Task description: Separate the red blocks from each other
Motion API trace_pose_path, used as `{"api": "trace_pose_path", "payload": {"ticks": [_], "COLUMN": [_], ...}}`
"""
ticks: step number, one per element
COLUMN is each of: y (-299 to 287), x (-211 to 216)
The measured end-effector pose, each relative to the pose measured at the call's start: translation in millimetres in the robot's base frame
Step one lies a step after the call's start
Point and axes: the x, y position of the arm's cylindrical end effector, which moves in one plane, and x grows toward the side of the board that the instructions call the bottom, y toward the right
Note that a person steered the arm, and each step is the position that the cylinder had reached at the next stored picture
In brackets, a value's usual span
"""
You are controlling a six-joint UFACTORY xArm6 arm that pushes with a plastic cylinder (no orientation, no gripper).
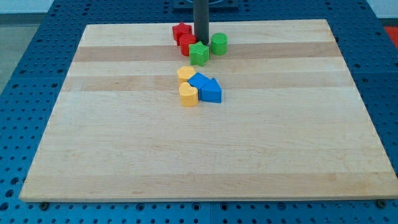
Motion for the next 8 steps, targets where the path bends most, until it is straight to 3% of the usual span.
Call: {"api": "trace_pose_path", "payload": {"ticks": [2,4,8], "y": [-22,-35,-68], "x": [1,-34,-2]}}
